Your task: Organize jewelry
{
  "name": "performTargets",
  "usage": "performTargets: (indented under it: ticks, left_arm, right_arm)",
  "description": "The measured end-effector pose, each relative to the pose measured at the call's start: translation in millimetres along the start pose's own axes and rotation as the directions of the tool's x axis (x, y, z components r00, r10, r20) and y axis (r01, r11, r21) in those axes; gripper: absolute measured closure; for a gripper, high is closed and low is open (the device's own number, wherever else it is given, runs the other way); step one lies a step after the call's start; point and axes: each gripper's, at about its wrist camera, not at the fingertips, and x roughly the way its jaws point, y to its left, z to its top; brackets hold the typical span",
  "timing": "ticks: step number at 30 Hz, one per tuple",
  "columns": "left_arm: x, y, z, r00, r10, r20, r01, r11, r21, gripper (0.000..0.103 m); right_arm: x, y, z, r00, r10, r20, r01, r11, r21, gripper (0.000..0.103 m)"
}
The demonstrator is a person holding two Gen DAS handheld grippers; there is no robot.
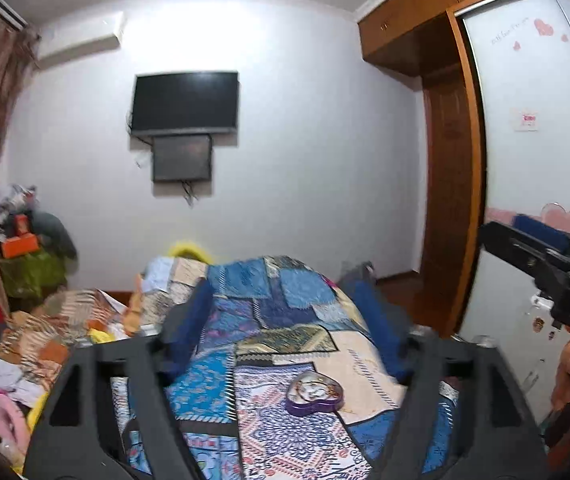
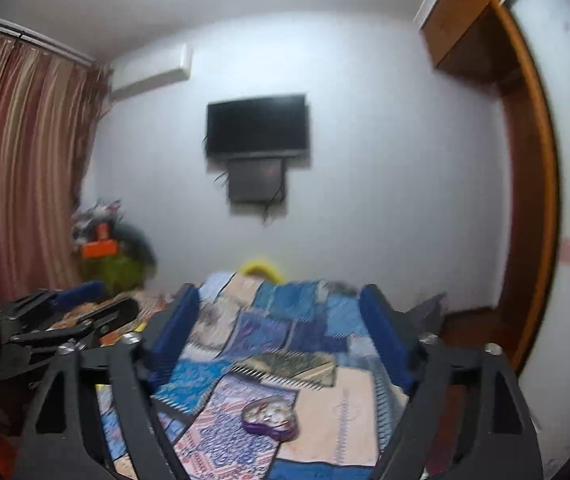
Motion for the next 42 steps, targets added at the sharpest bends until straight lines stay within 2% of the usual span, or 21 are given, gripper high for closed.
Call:
performTargets:
  ticks: [1, 3, 11, 13, 19, 42]
  left_arm:
    - [-4.3, 0.2, -0.5, 1.0, 0.01, 0.01, -0.01, 1.0, -0.002, 0.011]
    - [-15.1, 0.4, -1.4, 0.999, 0.039, 0.033, -0.038, 0.999, -0.01, 0.007]
    - [-26.6, -0.7, -3.8, 0.998, 0.051, 0.037, -0.051, 0.999, -0.02, 0.007]
    - [-26.2, -1.1, -3.9, 0.998, 0.053, 0.038, -0.053, 0.998, -0.016, 0.007]
    - [-30.0, -4.7, -6.4, 0.997, 0.058, 0.04, -0.058, 0.998, -0.006, 0.007]
    - [-19.9, -4.1, -14.5, 0.997, 0.073, 0.006, -0.073, 0.997, -0.024, 0.003]
  right_arm:
    - [-2.3, 1.0, -0.1, 1.0, -0.017, 0.013, 0.017, 1.0, -0.002, 0.009]
    - [-8.3, 4.3, -1.8, 0.998, -0.051, 0.031, 0.052, 0.999, -0.006, 0.0]
    - [-3.3, 14.0, -7.3, 0.998, -0.067, 0.002, 0.067, 0.996, -0.059, 0.0]
    - [-17.0, 10.0, -10.1, 0.998, -0.064, 0.005, 0.064, 0.996, -0.058, 0.0]
    - [-23.7, 4.3, -9.4, 0.998, -0.057, 0.005, 0.058, 0.997, -0.05, 0.0]
    - [-23.3, -0.5, -10.6, 0.999, -0.033, -0.033, 0.033, 0.999, -0.003, 0.0]
